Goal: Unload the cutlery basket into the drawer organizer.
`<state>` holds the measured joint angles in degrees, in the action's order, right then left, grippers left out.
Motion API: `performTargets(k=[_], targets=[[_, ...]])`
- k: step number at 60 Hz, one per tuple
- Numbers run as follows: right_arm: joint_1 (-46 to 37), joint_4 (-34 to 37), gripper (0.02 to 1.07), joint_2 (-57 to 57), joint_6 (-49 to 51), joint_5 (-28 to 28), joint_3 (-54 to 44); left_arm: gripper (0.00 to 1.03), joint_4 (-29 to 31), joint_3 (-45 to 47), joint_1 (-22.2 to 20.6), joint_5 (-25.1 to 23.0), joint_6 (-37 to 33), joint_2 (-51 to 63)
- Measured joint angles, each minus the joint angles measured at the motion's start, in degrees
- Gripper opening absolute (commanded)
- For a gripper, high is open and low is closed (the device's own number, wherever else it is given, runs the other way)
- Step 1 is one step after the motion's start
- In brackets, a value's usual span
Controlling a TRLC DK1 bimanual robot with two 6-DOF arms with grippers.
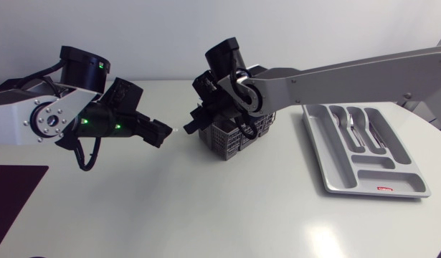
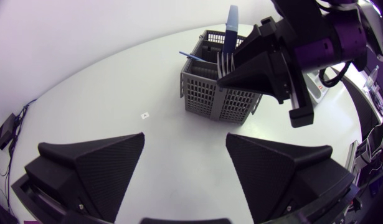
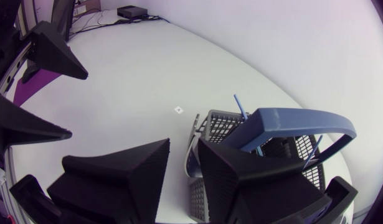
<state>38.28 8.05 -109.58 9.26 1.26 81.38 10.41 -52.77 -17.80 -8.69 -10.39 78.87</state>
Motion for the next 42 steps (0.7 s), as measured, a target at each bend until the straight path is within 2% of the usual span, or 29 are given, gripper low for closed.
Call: performTargets(k=[11,33,42], targets=[[0.0,0.9,0.13,-2.7,0.0,-1.3,2.2,0.92,-0.5,0.0,0.0,-0.2,0.0,0.5],[0.0,1.2,0.11,-1.5,0.0,-1.9,1.9,0.92,-1.1,0.0,0.0,-0.5,0.0,0.5],[-0.8,1.5,0.11,4.2,-1.2,2.3,1.7,0.92,-1.1,0.0,0.0,-0.5,0.0,0.3]])
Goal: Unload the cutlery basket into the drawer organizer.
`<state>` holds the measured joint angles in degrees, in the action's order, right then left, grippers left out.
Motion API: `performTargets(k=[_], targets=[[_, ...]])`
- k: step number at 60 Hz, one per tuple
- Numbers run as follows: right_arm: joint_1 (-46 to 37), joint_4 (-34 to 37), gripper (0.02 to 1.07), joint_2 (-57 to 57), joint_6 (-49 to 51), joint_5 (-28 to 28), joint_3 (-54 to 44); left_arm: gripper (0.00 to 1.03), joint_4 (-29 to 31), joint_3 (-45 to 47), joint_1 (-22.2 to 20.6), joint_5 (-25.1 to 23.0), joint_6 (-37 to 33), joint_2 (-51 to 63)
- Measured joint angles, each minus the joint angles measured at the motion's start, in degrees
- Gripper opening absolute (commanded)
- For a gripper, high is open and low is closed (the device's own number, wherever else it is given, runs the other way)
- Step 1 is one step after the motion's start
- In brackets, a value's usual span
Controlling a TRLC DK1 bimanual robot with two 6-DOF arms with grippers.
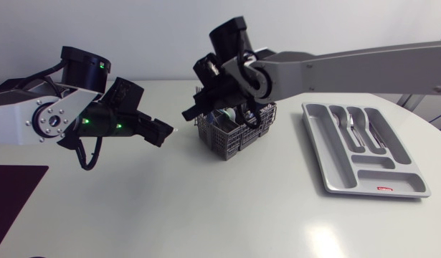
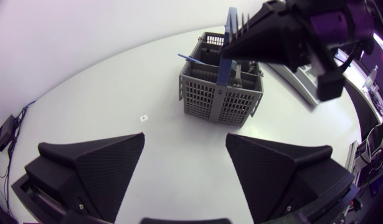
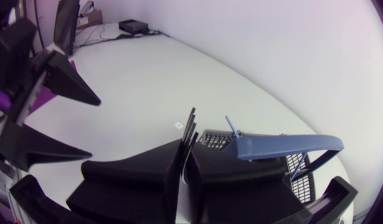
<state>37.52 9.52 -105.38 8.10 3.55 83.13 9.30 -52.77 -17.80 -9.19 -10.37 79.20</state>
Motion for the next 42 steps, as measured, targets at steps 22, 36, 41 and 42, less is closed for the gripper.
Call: performTargets(k=[22,36,41,42], targets=[[-7.3,0.7,0.11,15.2,-8.5,10.0,-3.2,0.92,0.1,0.0,-0.7,0.0,0.0,-1.6],[-12.4,3.8,0.10,22.8,-12.2,6.1,-5.6,0.92,0.3,0.0,-1.7,0.0,0.0,-2.6],[-14.0,5.8,0.08,24.5,-12.6,-0.3,-6.0,0.92,0.3,0.0,-1.9,0.0,0.0,-2.8],[-14.3,6.3,0.08,24.6,-12.6,-1.5,-6.0,0.92,0.3,0.0,-2.0,0.0,0.0,-2.8]])
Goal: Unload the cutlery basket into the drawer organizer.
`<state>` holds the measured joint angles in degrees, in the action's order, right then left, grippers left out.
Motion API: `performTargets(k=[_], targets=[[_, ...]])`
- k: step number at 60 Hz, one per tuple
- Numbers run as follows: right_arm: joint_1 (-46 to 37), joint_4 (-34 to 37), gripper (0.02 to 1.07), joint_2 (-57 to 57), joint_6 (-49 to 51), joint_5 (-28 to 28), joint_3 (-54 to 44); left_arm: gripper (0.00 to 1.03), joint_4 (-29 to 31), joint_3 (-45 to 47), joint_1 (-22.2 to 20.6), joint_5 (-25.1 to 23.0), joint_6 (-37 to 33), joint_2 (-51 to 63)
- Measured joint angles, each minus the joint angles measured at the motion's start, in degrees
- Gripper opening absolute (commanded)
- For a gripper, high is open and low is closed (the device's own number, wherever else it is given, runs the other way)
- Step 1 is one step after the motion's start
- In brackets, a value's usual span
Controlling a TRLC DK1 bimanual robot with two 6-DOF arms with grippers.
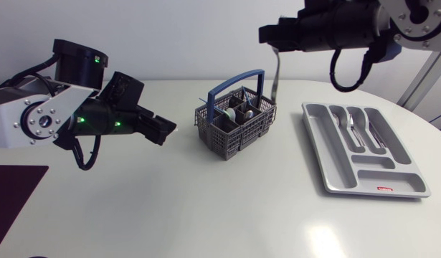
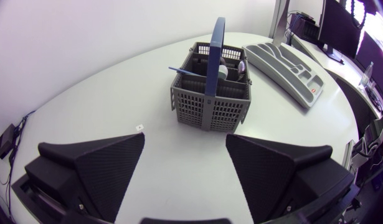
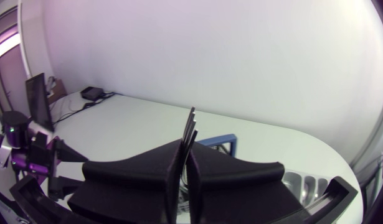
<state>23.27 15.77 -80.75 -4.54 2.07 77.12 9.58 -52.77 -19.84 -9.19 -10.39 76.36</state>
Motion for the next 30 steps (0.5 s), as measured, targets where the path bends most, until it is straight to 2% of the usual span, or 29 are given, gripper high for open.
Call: performTargets(k=[10,18,30], targets=[[-3.8,3.7,0.08,0.1,0.3,-9.9,-0.2,0.92,0.0,0.0,-0.6,0.0,0.0,0.0],[-10.0,4.0,0.08,-1.9,1.2,-12.6,-0.3,0.92,0.0,0.0,-0.8,0.0,0.0,-0.3],[-19.9,3.7,0.08,-10.6,2.2,-17.8,-0.3,0.92,1.0,0.0,-1.4,0.0,0.0,-1.0]])
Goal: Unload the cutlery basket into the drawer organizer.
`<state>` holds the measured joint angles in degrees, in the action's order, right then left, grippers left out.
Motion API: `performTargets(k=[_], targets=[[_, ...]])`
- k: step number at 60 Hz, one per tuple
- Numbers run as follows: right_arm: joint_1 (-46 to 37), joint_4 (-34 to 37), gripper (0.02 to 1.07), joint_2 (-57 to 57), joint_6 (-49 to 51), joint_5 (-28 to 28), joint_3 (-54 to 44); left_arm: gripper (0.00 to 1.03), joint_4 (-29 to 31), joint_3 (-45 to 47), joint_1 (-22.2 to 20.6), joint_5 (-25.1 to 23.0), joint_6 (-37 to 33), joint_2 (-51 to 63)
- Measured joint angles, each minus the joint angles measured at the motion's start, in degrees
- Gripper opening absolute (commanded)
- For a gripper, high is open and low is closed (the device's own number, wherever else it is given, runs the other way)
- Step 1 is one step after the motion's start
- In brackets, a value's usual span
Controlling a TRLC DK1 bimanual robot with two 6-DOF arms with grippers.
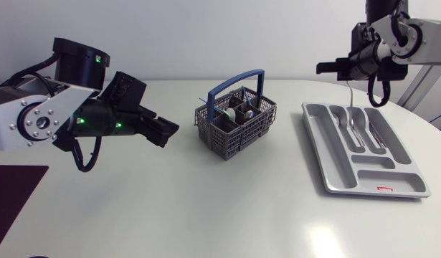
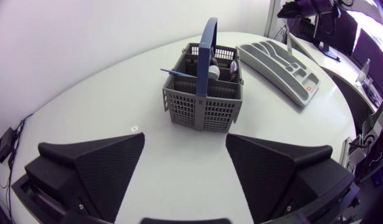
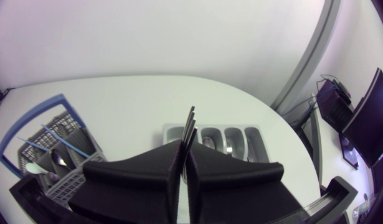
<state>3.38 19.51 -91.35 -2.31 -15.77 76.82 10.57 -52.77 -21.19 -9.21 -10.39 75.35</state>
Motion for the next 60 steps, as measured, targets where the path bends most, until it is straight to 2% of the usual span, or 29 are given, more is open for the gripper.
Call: performTargets(k=[12,34,47,60], targets=[[-7.2,-0.3,0.08,-8.1,0.0,-2.8,0.4,0.92,0.5,0.0,-1.7,0.0,0.0,-0.1],[-16.0,0.3,0.08,-16.3,0.0,-2.2,10.8,0.92,0.7,0.0,-3.7,0.0,0.0,-0.1],[-17.0,1.6,0.08,-22.9,-0.1,-1.8,12.3,0.92,0.8,0.0,-3.7,0.0,0.0,-0.1],[-17.0,4.2,0.08,-29.2,-0.3,-1.6,20.9,0.92,0.8,0.0,-3.7,0.0,0.0,-0.1]])
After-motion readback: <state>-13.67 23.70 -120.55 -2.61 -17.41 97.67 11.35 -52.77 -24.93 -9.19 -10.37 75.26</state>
